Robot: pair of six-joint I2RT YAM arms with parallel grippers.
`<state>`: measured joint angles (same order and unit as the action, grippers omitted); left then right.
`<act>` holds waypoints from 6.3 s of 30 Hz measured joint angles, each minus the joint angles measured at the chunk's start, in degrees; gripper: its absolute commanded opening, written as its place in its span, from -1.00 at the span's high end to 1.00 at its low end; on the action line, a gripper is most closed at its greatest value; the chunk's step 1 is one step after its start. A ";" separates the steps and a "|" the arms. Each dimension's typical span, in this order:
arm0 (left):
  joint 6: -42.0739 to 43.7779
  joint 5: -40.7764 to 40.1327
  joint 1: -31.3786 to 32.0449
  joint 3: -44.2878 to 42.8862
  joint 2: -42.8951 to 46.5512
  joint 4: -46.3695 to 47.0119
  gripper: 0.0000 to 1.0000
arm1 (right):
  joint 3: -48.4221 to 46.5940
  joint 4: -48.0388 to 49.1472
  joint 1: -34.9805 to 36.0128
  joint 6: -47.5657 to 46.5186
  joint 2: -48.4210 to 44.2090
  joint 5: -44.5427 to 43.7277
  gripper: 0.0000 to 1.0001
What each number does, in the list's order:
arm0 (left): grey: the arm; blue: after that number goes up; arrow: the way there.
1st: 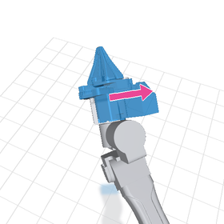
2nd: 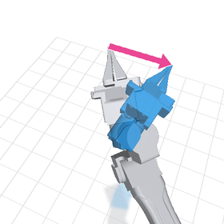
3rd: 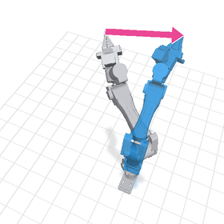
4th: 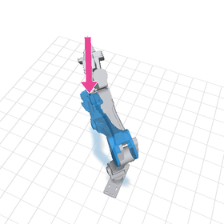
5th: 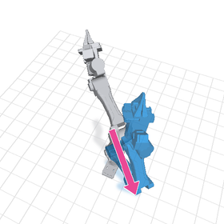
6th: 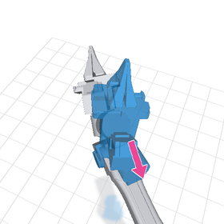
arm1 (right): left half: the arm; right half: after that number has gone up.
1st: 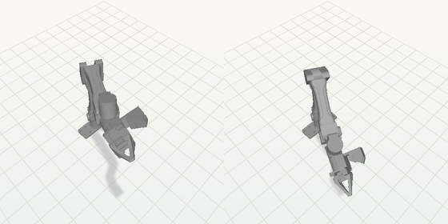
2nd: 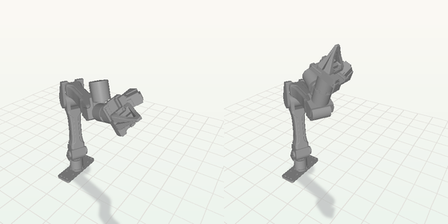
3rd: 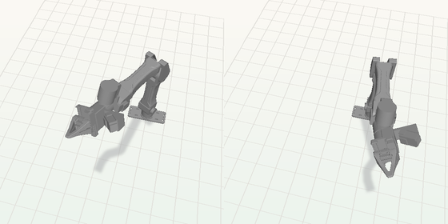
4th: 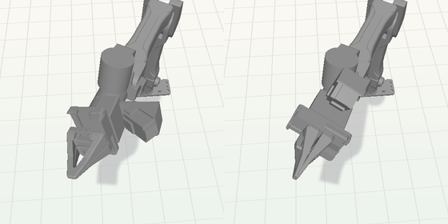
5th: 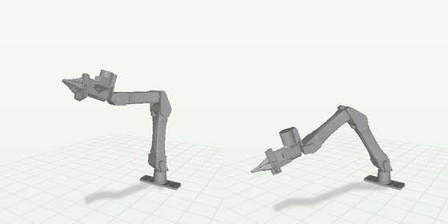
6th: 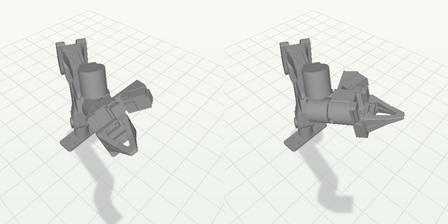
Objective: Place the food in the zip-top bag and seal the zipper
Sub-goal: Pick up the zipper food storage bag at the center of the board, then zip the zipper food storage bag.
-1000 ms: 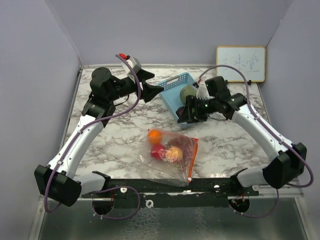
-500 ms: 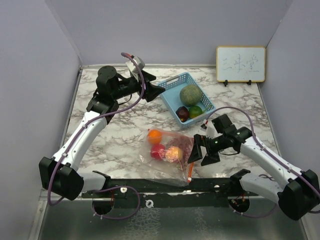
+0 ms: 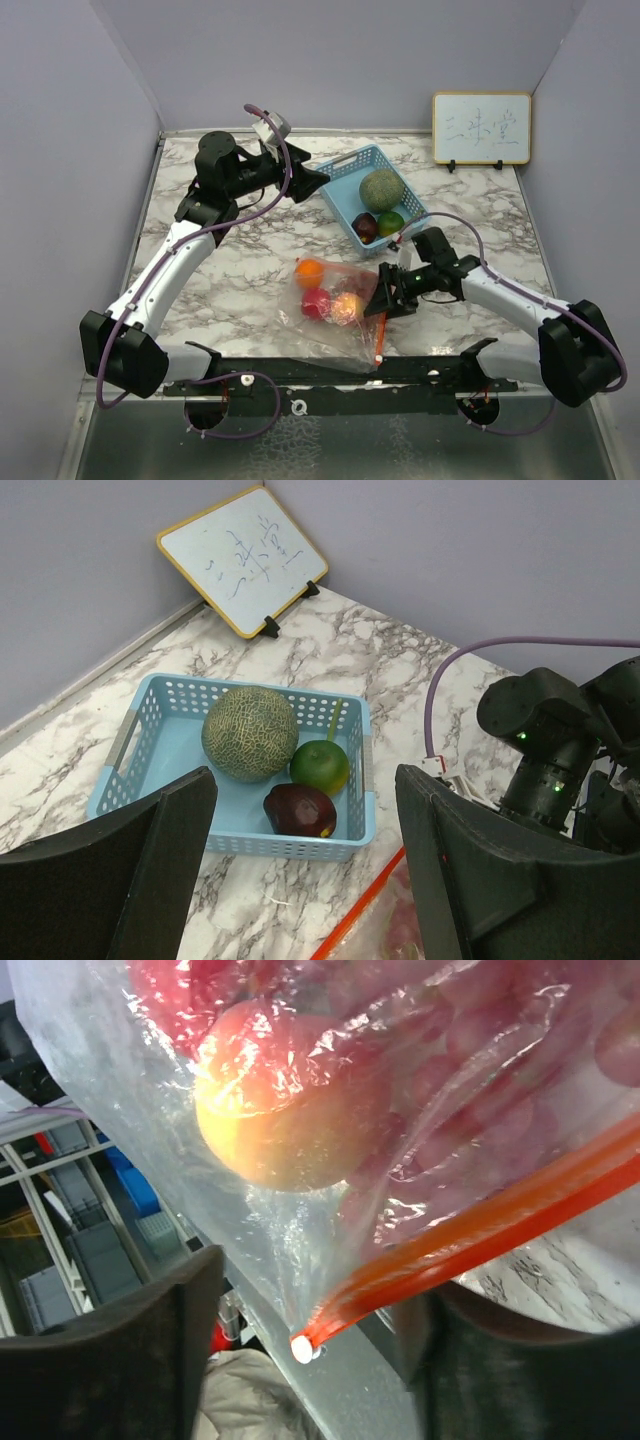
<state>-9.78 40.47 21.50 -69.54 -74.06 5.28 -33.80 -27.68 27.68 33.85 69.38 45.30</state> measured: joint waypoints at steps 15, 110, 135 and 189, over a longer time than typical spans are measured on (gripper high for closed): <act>0.94 0.50 0.02 -1.44 0.00 -0.96 -0.20 | -23.85 -7.52 0.07 -0.79 3.72 -4.52 0.96; 25.31 -42.07 15.82 24.83 -8.48 30.58 1.00 | -86.31 -16.90 -1.62 -15.23 49.57 -20.68 -0.06; 10.62 -26.21 5.03 9.01 14.45 -4.00 1.00 | -52.30 23.52 -3.15 -37.03 17.90 11.56 0.03; 3.15 -16.24 4.11 8.31 11.10 -8.35 1.00 | -53.94 27.45 5.40 -40.00 25.14 12.87 0.86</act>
<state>-6.63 24.23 25.61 -61.23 -62.96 -3.07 -87.74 -0.23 33.08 -6.15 94.52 58.17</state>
